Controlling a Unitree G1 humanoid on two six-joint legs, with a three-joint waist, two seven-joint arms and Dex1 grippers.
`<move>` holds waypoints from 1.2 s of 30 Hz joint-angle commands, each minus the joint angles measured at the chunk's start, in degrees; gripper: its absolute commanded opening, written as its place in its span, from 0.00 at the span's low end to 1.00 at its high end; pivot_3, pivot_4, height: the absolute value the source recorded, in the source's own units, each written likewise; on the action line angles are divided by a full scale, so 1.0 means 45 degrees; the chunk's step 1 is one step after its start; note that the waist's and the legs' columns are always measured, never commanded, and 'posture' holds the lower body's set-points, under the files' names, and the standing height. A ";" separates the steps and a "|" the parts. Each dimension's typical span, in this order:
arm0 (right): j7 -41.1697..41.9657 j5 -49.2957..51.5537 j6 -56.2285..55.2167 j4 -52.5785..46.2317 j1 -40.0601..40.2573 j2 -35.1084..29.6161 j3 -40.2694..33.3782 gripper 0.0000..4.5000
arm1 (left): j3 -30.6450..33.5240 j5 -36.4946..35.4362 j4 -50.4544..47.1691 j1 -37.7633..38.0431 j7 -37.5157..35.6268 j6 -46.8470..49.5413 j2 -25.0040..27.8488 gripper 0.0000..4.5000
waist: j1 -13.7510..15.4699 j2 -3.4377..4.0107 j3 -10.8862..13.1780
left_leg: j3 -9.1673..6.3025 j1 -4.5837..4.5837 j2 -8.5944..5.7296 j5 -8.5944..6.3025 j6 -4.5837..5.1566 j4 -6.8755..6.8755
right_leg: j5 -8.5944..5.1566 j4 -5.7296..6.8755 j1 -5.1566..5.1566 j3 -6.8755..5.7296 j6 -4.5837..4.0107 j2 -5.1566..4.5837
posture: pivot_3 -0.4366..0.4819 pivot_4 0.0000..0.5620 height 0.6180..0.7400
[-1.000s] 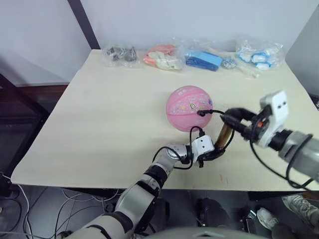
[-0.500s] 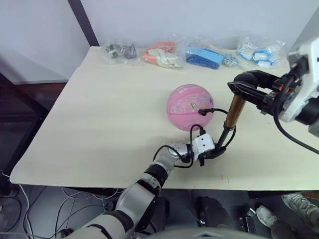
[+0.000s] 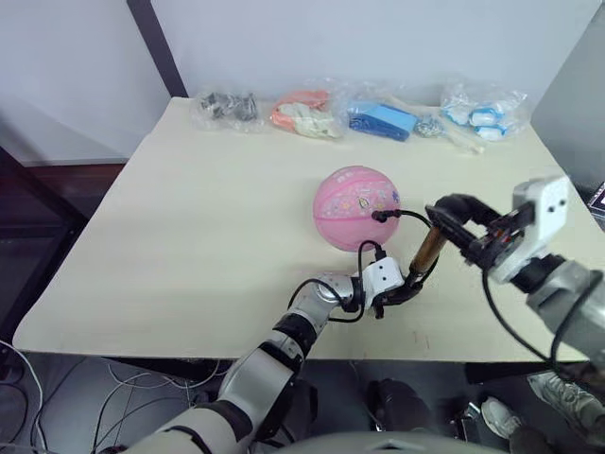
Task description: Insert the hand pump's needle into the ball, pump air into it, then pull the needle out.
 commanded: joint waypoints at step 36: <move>-0.2659 0.7567 0.2624 0.0826 -0.5022 -0.4994 -0.5337 0.46 | -0.0447 0.0470 0.0458 0.0470 -0.0624 0.0031 0.0153 0.24 | 0.0042 0.0220 0.0297 | 0.0011 -0.0145 -0.0054 -0.0001 0.0003 0.0007 | 0.0025 -0.0004 -0.0095 0.0015 0.0055 -0.0050 | 0.48 0.27 1.00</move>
